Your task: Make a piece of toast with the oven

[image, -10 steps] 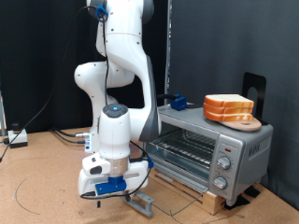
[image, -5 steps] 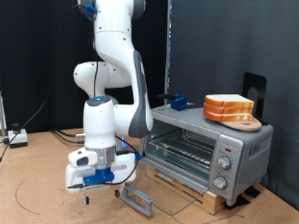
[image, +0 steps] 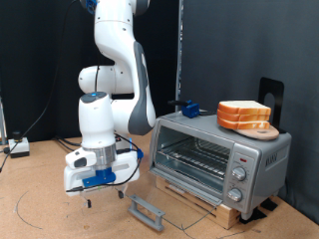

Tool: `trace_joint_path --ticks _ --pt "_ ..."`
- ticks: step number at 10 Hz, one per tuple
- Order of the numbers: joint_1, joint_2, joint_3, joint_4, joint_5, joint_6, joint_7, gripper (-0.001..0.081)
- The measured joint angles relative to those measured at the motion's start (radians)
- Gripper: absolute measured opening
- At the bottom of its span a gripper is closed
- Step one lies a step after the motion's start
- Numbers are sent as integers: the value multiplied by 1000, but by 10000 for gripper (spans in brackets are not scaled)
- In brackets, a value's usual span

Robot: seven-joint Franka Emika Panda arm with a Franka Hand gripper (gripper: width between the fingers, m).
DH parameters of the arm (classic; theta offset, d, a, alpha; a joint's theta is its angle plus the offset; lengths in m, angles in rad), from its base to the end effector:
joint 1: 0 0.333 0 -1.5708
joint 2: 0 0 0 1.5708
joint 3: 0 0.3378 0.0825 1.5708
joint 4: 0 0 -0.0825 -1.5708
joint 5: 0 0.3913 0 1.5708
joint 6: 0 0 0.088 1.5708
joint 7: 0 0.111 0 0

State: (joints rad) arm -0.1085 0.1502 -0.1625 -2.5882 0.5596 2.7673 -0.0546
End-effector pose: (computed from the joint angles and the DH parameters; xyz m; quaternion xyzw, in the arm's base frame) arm 0.4244 -0.1428 0.2177 -0.9293 0.3568 -0.0327 0.0892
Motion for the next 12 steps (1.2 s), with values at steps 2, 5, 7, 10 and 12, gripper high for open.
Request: trace_joint_path --ticks 2,5,7,10,12 --pt "-25 -80 3 30 124 -260 -114 809" --pt "-46 -182 -21 68 131 -541 -118 809" --pt "-50 -244 -28 79 130 -635 -112 809" --pt "-54 -336 -38 94 109 -725 -74 809" --pt "-54 -407 -31 81 43 -717 5 809"
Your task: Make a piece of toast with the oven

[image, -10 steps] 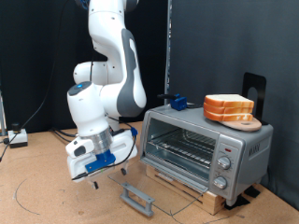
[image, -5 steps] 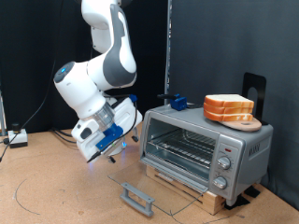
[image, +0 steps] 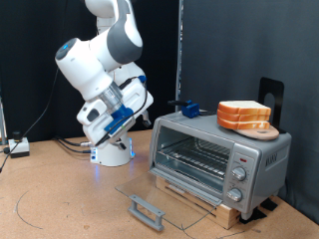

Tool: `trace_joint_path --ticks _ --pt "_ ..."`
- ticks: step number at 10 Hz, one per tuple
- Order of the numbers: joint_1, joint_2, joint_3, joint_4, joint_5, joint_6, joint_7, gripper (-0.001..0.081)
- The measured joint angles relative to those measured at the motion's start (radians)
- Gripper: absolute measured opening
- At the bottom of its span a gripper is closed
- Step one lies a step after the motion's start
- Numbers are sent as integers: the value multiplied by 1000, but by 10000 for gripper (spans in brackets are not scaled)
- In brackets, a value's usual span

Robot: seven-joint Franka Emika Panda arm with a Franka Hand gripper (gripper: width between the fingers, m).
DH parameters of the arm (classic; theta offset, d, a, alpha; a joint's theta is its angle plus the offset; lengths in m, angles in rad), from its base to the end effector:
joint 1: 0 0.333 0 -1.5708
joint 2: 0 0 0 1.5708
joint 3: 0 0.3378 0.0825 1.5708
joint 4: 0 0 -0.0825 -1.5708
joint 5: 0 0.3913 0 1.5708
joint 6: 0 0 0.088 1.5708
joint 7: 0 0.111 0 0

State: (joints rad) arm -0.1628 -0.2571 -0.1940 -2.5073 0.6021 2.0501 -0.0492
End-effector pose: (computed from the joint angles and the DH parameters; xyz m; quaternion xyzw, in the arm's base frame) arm 0.4058 -0.1159 0.3802 -0.9089 0.3003 0.0457 0.2857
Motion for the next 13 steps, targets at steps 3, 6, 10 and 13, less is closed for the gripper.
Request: trace_joint_path --ticks 3,6,10,13 --pt "16 -7 -10 16 135 -115 -123 809" --pt "38 -60 -18 37 263 -311 -299 809" --pt "66 -153 -5 56 176 -489 -619 809" --pt "69 -171 -5 53 229 -511 -673 809"
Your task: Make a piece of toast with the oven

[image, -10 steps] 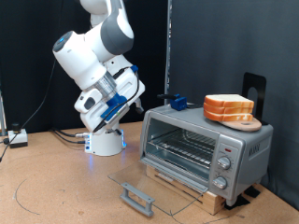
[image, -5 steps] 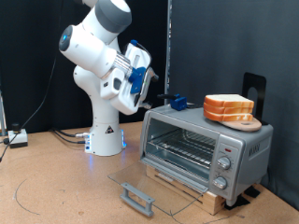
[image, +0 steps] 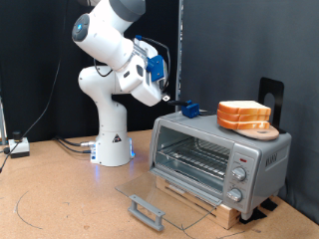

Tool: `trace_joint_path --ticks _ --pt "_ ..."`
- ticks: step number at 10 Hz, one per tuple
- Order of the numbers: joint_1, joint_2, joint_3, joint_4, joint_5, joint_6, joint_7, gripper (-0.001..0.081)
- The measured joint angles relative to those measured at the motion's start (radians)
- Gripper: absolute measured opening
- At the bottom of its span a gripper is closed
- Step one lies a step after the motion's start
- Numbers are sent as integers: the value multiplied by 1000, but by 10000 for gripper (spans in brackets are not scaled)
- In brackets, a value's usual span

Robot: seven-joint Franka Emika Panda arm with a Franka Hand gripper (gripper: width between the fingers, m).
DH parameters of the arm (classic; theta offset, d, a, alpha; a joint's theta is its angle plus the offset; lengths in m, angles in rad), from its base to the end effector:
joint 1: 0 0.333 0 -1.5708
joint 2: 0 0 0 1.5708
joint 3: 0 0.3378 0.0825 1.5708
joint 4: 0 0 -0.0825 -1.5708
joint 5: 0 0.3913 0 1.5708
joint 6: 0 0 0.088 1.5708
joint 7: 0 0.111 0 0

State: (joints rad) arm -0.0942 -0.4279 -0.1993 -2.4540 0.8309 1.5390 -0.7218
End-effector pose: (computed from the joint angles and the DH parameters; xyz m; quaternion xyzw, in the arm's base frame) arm 0.3717 -0.0298 0.4743 -0.8656 -0.1173 -0.0063 0.4867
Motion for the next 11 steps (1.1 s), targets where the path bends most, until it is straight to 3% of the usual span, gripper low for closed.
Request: trace_joint_path --ticks 4,5,7,11 --pt "7 -157 14 -22 5 -2 -197 809" --pt "8 -194 17 -22 -19 -35 -213 809" --pt "7 -219 21 -25 -36 -49 -211 809" --pt "33 -292 37 -10 -58 -88 -362 809"
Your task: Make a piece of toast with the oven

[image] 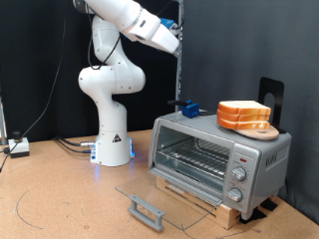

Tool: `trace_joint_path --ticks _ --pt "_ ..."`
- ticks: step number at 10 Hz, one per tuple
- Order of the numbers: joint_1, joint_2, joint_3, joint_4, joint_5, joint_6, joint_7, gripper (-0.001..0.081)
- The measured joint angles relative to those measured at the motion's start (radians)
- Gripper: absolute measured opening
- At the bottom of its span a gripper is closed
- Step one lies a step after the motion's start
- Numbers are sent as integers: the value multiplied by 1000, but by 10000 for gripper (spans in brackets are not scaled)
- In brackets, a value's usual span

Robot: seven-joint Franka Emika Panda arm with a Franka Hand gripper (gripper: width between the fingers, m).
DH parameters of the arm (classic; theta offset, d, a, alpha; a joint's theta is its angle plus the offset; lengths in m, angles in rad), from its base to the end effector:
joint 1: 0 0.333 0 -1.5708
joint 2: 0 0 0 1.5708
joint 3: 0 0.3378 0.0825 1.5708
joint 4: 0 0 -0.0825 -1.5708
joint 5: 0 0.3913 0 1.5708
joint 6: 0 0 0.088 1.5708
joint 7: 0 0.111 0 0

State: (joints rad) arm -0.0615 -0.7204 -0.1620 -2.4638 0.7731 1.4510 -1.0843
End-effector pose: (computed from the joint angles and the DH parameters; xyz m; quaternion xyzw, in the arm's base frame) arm 0.3044 0.0046 0.5633 -0.8070 -0.3859 -0.1404 0.4244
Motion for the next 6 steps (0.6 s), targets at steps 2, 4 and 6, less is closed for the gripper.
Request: trace_joint_path --ticks 2,4,6 --pt "-1 -63 31 3 -75 1 4 809" --pt "-10 -98 60 3 -132 15 25 809" --pt "-9 -98 56 6 -143 -50 28 809"
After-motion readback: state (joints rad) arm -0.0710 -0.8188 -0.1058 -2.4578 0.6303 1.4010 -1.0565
